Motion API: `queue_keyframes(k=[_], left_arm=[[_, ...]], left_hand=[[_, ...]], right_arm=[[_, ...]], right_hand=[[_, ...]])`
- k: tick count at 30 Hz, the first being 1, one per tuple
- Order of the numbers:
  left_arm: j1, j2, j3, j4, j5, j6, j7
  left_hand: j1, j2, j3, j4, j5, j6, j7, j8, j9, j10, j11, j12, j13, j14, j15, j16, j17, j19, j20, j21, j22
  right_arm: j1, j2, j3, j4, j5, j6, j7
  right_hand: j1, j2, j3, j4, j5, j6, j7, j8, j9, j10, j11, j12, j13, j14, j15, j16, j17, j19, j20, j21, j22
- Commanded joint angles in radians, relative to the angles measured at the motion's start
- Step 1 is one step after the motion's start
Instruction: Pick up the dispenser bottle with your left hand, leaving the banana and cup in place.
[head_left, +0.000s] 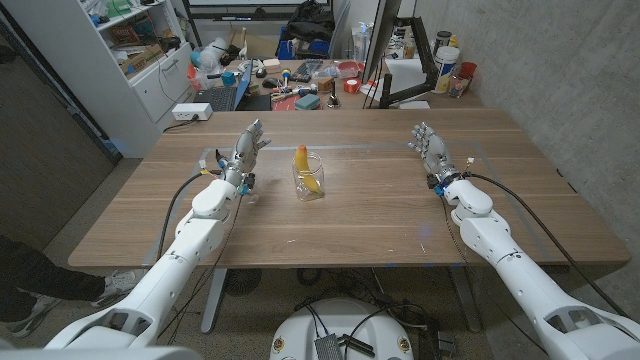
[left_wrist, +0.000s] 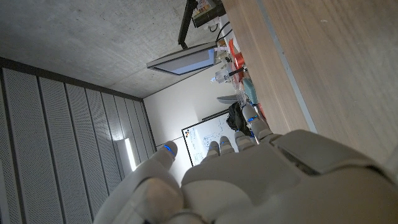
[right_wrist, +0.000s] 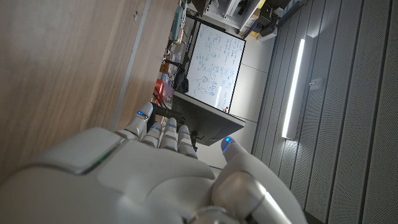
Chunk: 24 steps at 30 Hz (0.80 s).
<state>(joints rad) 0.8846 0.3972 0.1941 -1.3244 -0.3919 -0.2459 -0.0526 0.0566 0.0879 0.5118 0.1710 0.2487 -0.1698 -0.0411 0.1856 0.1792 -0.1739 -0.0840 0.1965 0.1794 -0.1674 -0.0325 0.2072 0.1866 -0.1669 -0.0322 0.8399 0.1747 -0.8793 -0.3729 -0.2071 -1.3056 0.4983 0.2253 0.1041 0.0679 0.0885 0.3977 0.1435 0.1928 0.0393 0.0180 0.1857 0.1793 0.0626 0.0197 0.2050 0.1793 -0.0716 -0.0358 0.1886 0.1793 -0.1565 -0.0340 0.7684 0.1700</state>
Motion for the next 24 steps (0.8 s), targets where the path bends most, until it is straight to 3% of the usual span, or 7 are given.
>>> queue_keyframes(k=[1,12,18,24], left_arm=[[0.026,0.004,-0.037,-0.067,0.104,0.015,0.046],[0.052,0.043,-0.05,-0.127,0.167,0.048,0.05],[0.066,0.074,-0.052,-0.162,0.211,0.068,0.053],[0.079,0.093,-0.055,-0.188,0.249,0.085,0.063]], left_hand=[[0.012,0.066,0.003,-0.01,0.01,-0.1,0.001,0.008,0.006,-0.044,-0.008,0.006,0.005,-0.1,-0.051,0.006,0.001,-0.153,-0.079,-0.002,0.003],[0.039,0.055,0.014,-0.032,0.014,-0.094,-0.001,0.009,0.005,-0.024,-0.014,0.009,0.004,-0.08,-0.051,0.007,-0.004,-0.141,-0.08,-0.007,0.001],[0.08,0.03,0.021,-0.069,0.016,-0.091,-0.01,0.009,0.005,-0.019,-0.026,0.003,0.004,-0.072,-0.059,0.003,-0.009,-0.131,-0.093,-0.015,0.0],[0.098,0.018,0.023,-0.086,0.016,-0.091,-0.012,0.01,0.005,-0.015,-0.028,0.001,0.004,-0.067,-0.059,0.002,-0.01,-0.126,-0.093,-0.019,0.001]], right_arm=[[-0.009,0.018,0.03,0.003,-0.023,-0.005,0.02],[-0.011,0.024,0.04,0.007,-0.025,-0.003,0.034],[-0.017,0.025,0.046,0.006,-0.025,-0.002,0.035],[-0.02,0.026,0.05,0.008,-0.023,0.001,0.04]], right_hand=[[0.0,0.081,0.001,0.001,0.005,0.01,0.002,0.004,0.005,0.009,0.005,0.005,0.006,-0.011,-0.016,0.007,0.002,-0.001,-0.112,-0.001,0.004],[-0.001,0.081,-0.001,0.002,0.005,0.011,0.003,0.004,0.005,0.008,0.005,0.005,0.006,-0.01,-0.016,0.007,0.002,0.001,-0.112,-0.004,0.004],[-0.001,0.08,-0.002,0.002,0.005,0.011,0.003,0.004,0.005,0.01,0.007,0.005,0.006,-0.01,-0.016,0.007,0.002,0.002,-0.112,-0.006,0.004],[-0.002,0.079,-0.003,0.002,0.005,0.011,0.004,0.004,0.005,0.011,0.007,0.005,0.006,-0.01,-0.016,0.007,0.002,0.003,-0.112,-0.008,0.004]])
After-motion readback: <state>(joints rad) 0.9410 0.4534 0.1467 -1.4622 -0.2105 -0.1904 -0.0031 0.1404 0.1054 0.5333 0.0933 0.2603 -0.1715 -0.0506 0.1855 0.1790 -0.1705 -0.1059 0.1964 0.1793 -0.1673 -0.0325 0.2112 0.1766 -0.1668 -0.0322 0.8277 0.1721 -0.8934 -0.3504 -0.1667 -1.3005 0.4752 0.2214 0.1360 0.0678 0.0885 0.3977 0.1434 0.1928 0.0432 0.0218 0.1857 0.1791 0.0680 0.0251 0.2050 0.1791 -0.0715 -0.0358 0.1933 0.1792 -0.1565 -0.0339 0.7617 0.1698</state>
